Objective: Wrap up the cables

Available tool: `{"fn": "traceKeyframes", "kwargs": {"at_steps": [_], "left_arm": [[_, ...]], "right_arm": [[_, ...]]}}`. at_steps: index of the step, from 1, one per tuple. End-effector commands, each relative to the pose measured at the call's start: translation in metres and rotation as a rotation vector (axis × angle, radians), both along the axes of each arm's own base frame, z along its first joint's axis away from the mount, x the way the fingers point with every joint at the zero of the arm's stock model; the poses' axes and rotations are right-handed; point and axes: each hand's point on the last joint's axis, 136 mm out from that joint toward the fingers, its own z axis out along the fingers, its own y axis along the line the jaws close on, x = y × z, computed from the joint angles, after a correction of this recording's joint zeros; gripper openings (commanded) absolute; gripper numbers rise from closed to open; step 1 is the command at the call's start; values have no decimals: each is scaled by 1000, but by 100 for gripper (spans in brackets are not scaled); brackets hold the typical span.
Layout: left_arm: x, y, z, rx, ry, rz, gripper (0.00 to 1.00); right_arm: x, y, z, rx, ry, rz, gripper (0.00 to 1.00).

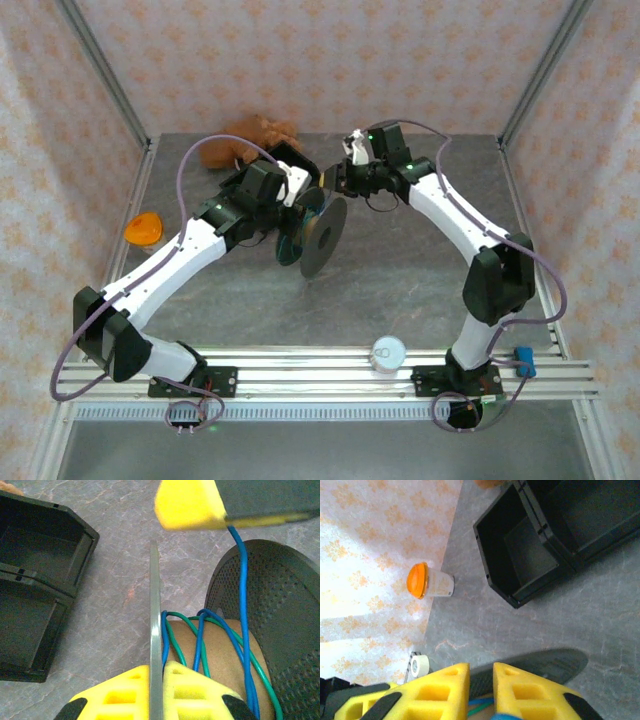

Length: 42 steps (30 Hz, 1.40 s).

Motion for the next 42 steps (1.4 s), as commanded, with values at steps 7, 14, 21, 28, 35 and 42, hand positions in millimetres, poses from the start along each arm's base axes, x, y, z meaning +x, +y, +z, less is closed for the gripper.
{"fn": "traceKeyframes", "kwargs": {"at_steps": [7, 14, 21, 28, 35, 42], "left_arm": [[-13, -7, 20, -2, -29, -63, 0], [-11, -4, 24, 6, -45, -40, 0], [1, 10, 26, 41, -65, 64, 0], [16, 34, 46, -42, -56, 227, 0], [23, 50, 85, -212, 20, 315, 0], [25, 58, 111, -299, 49, 341, 0]], "right_arm": [[23, -9, 66, 160, -107, -101, 25], [13, -18, 68, 130, -115, -121, 32], [-4, -39, 67, 76, -166, -181, 50], [-46, -58, 34, 17, -280, -161, 52], [-94, -48, -15, 49, -401, -31, 55], [-137, -13, -41, 34, -435, 188, 57]]}}
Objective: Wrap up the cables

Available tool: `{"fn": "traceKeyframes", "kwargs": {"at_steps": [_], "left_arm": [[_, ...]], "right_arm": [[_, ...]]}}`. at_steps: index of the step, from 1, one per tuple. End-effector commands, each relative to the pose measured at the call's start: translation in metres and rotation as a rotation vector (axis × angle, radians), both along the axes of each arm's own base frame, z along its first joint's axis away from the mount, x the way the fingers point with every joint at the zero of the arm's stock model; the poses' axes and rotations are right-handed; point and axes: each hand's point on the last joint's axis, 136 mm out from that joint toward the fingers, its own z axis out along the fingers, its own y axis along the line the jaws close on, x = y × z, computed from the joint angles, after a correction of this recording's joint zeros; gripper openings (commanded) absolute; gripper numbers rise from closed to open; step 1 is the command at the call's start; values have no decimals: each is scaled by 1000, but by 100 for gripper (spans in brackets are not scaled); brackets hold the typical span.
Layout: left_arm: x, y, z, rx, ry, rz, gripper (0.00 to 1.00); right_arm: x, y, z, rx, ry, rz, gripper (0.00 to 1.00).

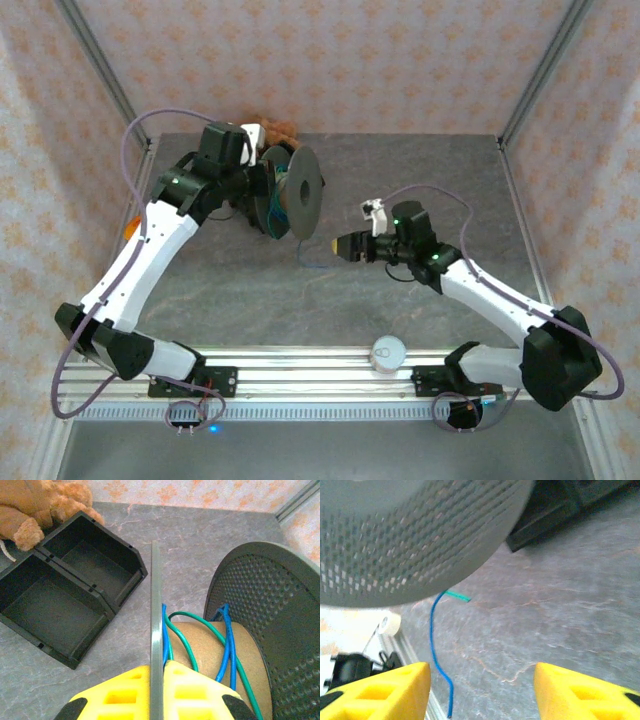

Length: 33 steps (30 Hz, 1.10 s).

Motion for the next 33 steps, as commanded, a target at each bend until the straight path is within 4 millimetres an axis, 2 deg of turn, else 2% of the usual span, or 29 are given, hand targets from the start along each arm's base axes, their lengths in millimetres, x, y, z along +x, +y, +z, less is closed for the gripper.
{"fn": "traceKeyframes", "kwargs": {"at_steps": [1, 4, 8, 12, 20, 26, 30, 33], "left_arm": [[-2, -7, 21, -96, 3, -10, 0], [0, -3, 24, -117, 4, 4, 0], [2, 1, 24, -125, 3, 19, 0], [5, 2, 19, -130, 11, 22, 0], [8, 4, 13, -130, 18, 38, 0], [11, 7, 9, -120, 23, 51, 0], [13, 10, 5, -103, 27, 67, 0], [18, 19, -4, -60, 33, 110, 0]], "right_arm": [[-8, 17, 15, 32, -139, 106, 57], [-20, 28, 13, 60, -159, 169, 60], [-29, 32, 10, 91, -181, 181, 63], [-35, 36, 7, 93, -170, 215, 60], [-47, 38, 2, 89, -127, 268, 40], [-49, 38, 7, 98, -124, 274, 24], [-49, 39, 13, 100, -117, 278, 0], [-50, 41, 30, 121, -126, 263, 0]]}}
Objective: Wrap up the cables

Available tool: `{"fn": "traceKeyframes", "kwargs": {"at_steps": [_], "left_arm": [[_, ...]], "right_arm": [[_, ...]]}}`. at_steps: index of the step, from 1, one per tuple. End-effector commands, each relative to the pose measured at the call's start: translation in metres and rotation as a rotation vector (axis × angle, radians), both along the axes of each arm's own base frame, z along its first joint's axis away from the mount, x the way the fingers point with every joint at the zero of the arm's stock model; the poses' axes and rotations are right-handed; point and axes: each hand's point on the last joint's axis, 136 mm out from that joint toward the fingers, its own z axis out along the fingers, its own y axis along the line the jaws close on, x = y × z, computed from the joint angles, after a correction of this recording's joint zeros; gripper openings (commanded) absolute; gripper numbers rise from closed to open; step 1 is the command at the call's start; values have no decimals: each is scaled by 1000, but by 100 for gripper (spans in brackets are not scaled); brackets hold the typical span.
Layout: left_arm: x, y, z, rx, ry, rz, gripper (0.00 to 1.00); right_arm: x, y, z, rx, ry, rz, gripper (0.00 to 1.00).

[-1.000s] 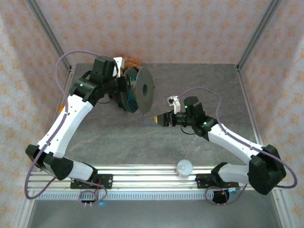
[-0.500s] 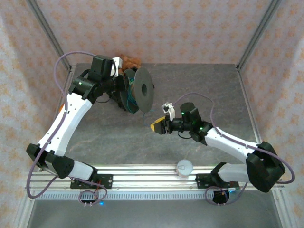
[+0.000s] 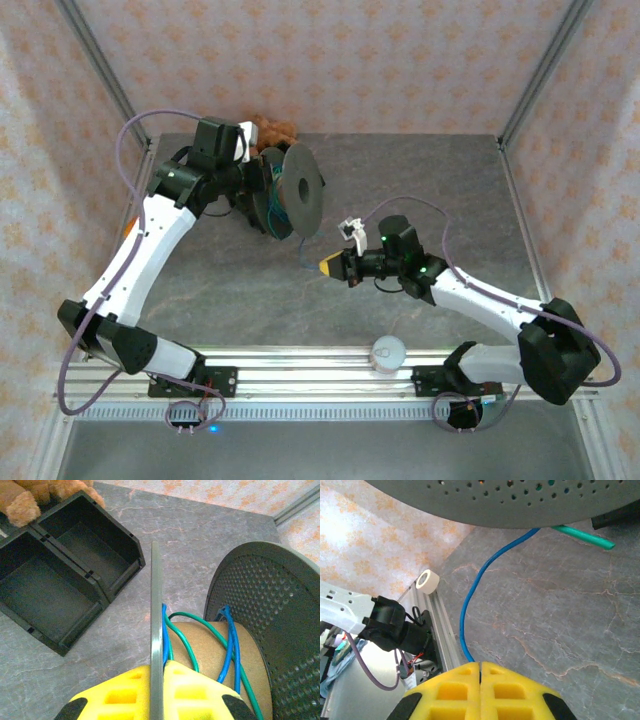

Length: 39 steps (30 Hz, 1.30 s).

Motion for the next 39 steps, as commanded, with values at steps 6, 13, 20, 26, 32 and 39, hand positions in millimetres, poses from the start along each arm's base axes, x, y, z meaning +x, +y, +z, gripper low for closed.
{"fn": "traceKeyframes", "kwargs": {"at_steps": [6, 13, 20, 26, 32, 39], "left_arm": [[25, 20, -24, 109, -15, 121, 0], [23, 7, -52, 264, -8, 89, 0], [16, -16, -57, 308, -49, 19, 0], [5, -33, -53, 358, -100, -53, 0], [-16, -50, -39, 277, -161, -171, 0], [-43, -70, 0, -38, -155, -341, 0]], "right_arm": [[-6, 22, 87, 85, -101, -53, 0], [38, 12, 135, 95, -45, -360, 0], [91, -17, 158, -4, -13, -705, 0], [134, -35, 154, -146, -24, -844, 0], [174, -63, 125, -219, 45, -825, 0], [203, -76, 71, -119, 209, -637, 0]]}}
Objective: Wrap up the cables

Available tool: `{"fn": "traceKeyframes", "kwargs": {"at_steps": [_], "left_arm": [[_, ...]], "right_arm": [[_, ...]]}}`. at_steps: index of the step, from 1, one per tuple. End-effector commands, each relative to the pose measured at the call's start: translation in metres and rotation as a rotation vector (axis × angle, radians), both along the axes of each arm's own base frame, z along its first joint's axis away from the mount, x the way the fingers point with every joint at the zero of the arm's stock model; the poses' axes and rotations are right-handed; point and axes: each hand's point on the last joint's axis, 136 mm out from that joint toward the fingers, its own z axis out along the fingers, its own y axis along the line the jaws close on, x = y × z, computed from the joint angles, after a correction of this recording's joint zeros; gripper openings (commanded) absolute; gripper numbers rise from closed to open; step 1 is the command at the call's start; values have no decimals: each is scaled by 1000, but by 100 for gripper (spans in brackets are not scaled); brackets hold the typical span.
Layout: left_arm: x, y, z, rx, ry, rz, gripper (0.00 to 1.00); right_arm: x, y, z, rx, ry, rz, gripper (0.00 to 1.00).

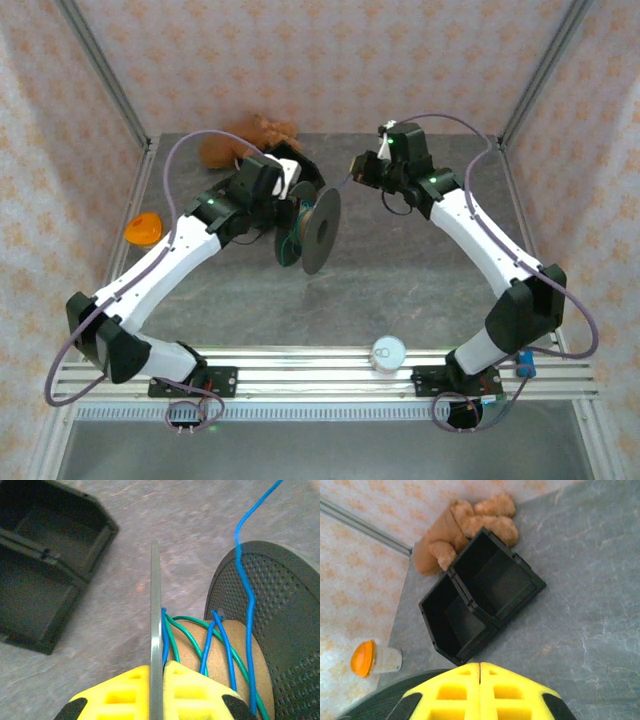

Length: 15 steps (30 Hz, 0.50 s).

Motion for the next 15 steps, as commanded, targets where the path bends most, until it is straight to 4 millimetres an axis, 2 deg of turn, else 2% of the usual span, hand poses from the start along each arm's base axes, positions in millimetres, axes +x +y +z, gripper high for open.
{"fn": "traceKeyframes", "kwargs": {"at_steps": [1, 6, 11, 15], "left_arm": [[-9, -11, 64, -265, -70, -100, 0], [-1, 4, 94, -489, -40, -77, 0], [27, 29, 110, -750, -15, 49, 0], [50, 53, 116, -936, -19, 173, 0]], "right_arm": [[8, 3, -21, 83, 30, 109, 0], [12, 3, -55, 228, 102, 132, 0], [7, 4, -72, 335, 128, 108, 0], [2, 2, -82, 423, 129, 72, 0]]}}
